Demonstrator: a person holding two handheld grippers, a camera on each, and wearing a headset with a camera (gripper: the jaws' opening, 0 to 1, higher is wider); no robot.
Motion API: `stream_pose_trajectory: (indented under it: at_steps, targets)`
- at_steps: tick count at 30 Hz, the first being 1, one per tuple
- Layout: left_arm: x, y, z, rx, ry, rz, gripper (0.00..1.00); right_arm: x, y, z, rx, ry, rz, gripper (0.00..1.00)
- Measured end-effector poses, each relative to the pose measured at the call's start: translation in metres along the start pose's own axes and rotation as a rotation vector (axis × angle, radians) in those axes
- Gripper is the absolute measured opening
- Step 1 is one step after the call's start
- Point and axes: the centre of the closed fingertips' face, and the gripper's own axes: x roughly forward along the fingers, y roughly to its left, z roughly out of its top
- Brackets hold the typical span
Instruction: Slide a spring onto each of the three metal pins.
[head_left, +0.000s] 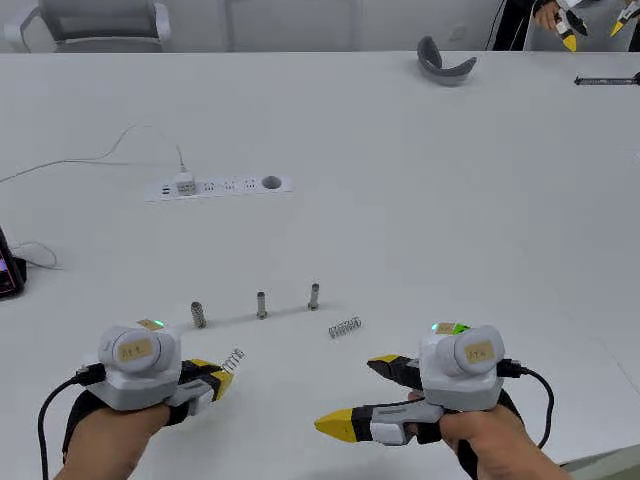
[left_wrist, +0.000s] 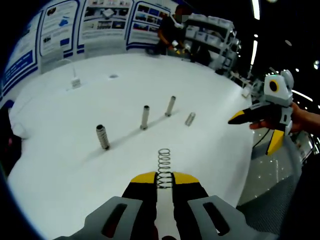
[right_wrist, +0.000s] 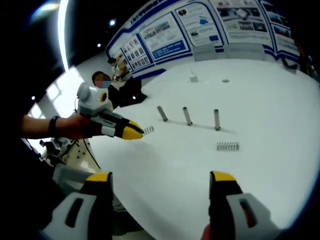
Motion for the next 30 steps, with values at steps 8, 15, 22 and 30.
stream_pose_trajectory:
  at_steps: [8,15,22,30]
  targets:
    - [-0.013,0.001,-0.002,0.004,-0.005,0.004,0.10,0.006,0.008,0.000,-0.001,0.003,0.030,0.78]
    - [-0.024,-0.007,0.005,0.025,-0.020,-0.003,0.10,0.009,0.011,0.005,0.008,-0.004,0.052,0.77]
    - [-0.030,-0.017,0.006,0.041,-0.027,-0.016,0.10,0.012,0.013,0.011,0.014,-0.018,0.066,0.75]
    - [-0.034,-0.035,0.008,0.095,-0.023,-0.053,0.10,0.016,0.023,0.021,0.047,-0.054,0.115,0.73]
